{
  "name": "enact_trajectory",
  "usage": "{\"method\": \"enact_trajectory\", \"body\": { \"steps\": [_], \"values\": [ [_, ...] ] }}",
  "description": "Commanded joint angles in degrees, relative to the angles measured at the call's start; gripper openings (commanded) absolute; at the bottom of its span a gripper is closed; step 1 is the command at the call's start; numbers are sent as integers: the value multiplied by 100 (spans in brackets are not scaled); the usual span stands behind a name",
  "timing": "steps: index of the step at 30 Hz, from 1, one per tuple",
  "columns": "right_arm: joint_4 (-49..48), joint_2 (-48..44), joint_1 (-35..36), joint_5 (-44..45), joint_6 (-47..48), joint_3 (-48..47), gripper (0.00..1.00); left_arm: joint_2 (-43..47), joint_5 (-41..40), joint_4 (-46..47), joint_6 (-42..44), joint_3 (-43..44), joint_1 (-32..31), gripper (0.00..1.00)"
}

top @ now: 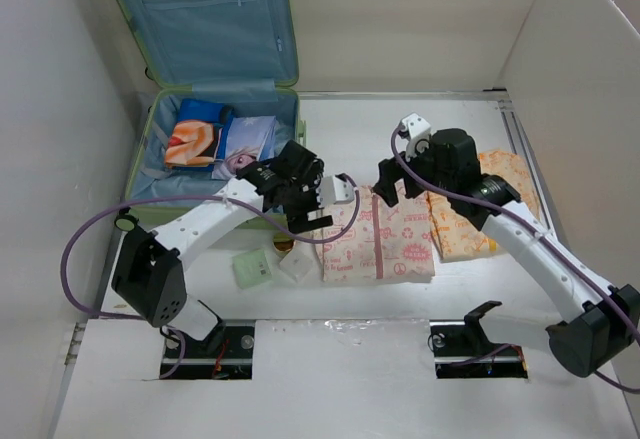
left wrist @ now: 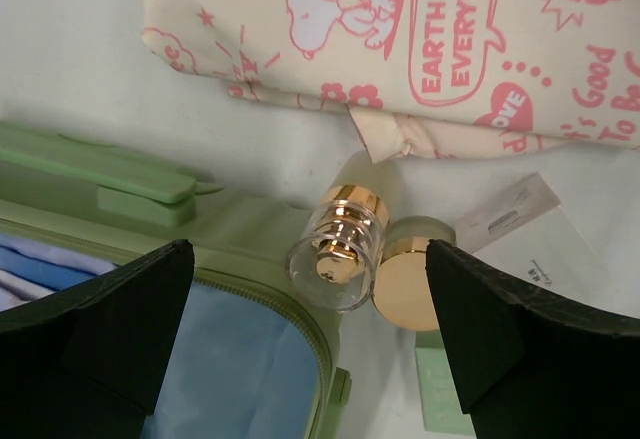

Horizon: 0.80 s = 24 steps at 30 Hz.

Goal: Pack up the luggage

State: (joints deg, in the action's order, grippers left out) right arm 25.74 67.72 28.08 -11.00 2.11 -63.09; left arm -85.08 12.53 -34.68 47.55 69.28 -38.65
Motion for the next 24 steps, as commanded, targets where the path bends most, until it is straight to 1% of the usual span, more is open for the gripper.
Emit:
{"method": "enact_trajectory", "body": {
  "steps": [1, 4, 6, 9, 11, 12, 13, 15, 16, 20, 24],
  "values": [
    [-236, -259, -13, -7, -97, 16, 100, -140, -383, 224, 70, -195, -37, 99],
    [-236, -260, -65, -7, -149, 16, 100, -351, -515, 224, 70, -257, 15, 96],
    [-184, -260, -65, -7, -149, -54, 100, -465, -446, 224, 70, -204, 68, 92],
    [-78, -207, -65, 46, -44, -125, 100, -545, -305, 224, -88, -125, 69, 66],
    [-78, -154, -65, 46, 8, -186, 100, -598, -243, 120, -141, 24, 69, 51],
    [-78, -154, -65, 46, 9, -186, 100, -598, -243, 49, -141, 25, 69, 38],
    [-78, -154, -65, 98, 9, -186, 100, -598, -243, -73, -141, 86, 69, 31],
    [-78, -154, -118, 99, 9, -186, 100, -598, -243, -153, -141, 86, 69, 15],
    [-78, -154, -118, 99, 9, -186, 100, -598, -243, -153, -141, 86, 69, 0],
    [-78, -93, -171, 99, 70, -291, 100, -537, -243, -338, -254, 427, 69, 0],
    [-7, 22, -171, 99, 132, -450, 100, -475, -120, -338, -614, 876, 69, 0]
  ]
}}
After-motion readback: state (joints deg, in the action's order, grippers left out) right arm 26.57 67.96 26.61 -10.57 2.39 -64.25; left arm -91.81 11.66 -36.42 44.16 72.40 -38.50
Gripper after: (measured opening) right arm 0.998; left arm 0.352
